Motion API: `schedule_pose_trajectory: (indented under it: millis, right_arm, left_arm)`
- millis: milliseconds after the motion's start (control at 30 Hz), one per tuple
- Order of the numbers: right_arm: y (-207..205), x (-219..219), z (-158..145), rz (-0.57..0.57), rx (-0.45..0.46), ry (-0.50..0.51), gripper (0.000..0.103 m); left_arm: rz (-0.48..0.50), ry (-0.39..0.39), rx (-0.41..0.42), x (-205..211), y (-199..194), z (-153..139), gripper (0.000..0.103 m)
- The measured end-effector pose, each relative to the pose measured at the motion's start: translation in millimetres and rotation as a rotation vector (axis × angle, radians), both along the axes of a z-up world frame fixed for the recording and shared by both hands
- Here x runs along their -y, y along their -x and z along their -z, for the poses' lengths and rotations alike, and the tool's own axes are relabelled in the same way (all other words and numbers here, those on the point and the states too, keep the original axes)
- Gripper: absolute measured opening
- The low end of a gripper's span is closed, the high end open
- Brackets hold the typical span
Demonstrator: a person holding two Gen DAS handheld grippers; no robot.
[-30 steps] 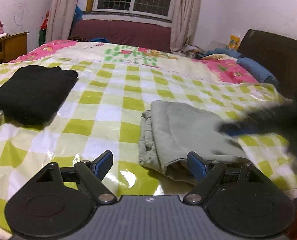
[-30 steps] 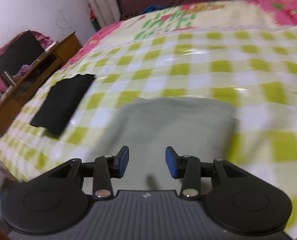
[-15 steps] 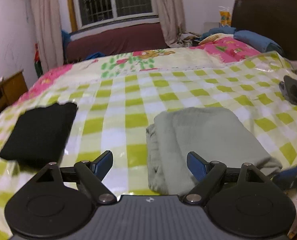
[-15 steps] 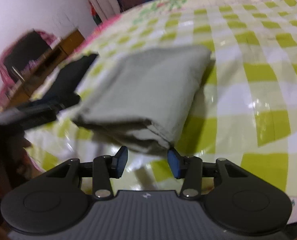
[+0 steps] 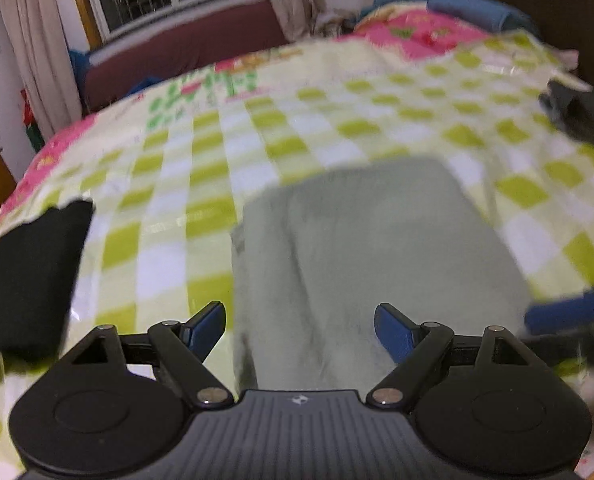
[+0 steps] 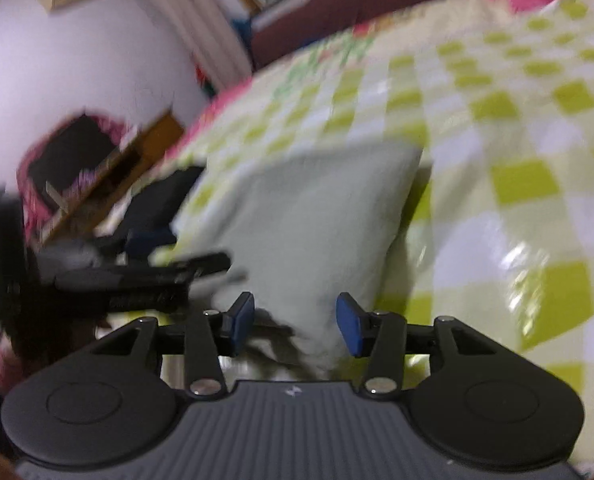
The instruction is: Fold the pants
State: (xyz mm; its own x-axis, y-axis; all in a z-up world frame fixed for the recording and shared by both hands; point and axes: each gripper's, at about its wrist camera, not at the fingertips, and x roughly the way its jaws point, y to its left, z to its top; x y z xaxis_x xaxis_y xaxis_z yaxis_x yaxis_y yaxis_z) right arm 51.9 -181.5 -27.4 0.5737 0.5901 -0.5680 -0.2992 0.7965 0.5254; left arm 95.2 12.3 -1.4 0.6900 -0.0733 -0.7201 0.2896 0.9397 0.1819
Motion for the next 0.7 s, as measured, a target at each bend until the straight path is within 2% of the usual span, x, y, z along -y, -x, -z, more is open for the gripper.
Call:
schedule_pose_trajectory:
  millis: [167,267,333,467,567,700]
  right_arm:
    - [12,-35,15,-0.232,-0.088,0.005,0.048]
    - [16,-38,11,-0.242,-0.094,-0.003,0.047]
    - [21,-26,2,-0.208,-0.088,-0.066,0.047]
    - [25,11,-23,-0.109,-0.005,-0.158,0.047]
    - [-2,34,-28,0.01,0.028,-0.124,0.047]
    - [-60,39,-14,0.134,-0.007,-0.052,0.047]
  left_arm:
    - [-0.036,0.01,-0.047,-4,-2,18,0.097]
    - [-0.036,-0.004,-0.027,-6,1,12,0.097]
    - [-0.028,0.001,-0.013,-10,5,4,0.097]
    - [-0.006,0.012,0.03,-15,8,-12,0.097]
    - [-0.013,0.045,0.062,-18,-1,-20,0.097]
    - [-0.041,0.084,0.081,-18,-21,-19,0.097]
